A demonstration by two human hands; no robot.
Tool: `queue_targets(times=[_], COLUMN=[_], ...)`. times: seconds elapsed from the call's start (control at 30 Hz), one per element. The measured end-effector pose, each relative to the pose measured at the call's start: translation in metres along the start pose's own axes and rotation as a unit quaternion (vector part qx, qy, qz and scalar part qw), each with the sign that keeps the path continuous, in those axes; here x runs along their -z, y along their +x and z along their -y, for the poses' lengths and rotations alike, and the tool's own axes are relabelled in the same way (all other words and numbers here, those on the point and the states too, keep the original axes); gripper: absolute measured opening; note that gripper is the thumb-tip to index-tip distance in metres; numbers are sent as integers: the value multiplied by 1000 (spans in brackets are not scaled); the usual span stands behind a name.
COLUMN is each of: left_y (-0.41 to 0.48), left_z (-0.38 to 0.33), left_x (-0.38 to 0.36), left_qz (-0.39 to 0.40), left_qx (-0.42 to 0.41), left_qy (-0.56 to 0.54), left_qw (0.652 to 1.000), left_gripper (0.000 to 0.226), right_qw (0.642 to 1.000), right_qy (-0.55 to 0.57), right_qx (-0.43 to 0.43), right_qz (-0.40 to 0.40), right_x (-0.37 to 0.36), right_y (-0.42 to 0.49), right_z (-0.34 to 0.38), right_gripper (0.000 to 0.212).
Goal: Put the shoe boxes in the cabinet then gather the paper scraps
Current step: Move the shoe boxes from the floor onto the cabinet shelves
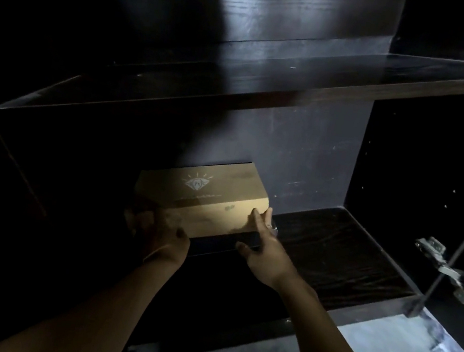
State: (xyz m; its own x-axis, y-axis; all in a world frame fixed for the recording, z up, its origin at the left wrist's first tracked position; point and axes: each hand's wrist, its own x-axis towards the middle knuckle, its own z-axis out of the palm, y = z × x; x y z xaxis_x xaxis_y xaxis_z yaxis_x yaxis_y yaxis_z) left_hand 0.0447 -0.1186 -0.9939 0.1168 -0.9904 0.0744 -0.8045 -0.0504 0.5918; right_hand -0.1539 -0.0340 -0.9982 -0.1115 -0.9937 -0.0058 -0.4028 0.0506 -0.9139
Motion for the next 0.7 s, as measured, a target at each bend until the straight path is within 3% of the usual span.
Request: queue_targets(times=[0.13, 0.23, 0.3, 0.43, 0.53, 0.63, 0.7], left_y=[19, 9, -15, -61, -100, -146, -181], left_z=[8, -10, -28, -44, -57, -76, -92], left_x=[-11, 0, 14, 25, 19, 9, 3], left_qz=[94, 140, 100, 19, 102, 246, 297], left_qx=[62, 55, 35, -89, -184, -253, -286], left_qy=[15, -41, -72, 61, 74, -20, -78], left_qw=[994, 988, 992, 994, 975, 936, 908], left_gripper=[95, 89, 84, 68, 49, 31, 21], right_qw=[997, 994, 991, 975, 959, 936, 921], right_qy=[26, 19, 13, 14, 34, 53, 23], right_qx=[-32, -45, -47, -61, -70, -88, -117], right_qz=[-70, -96, -126, -214, -274, -336, -372], right_x=[-3, -1, 2, 17, 28, 38, 43], right_y=[3, -13, -30, -78, -129, -191, -234], right_z=[3, 6, 9, 8, 7, 6, 4], right_gripper=[72, 61, 57, 55, 40, 36, 38])
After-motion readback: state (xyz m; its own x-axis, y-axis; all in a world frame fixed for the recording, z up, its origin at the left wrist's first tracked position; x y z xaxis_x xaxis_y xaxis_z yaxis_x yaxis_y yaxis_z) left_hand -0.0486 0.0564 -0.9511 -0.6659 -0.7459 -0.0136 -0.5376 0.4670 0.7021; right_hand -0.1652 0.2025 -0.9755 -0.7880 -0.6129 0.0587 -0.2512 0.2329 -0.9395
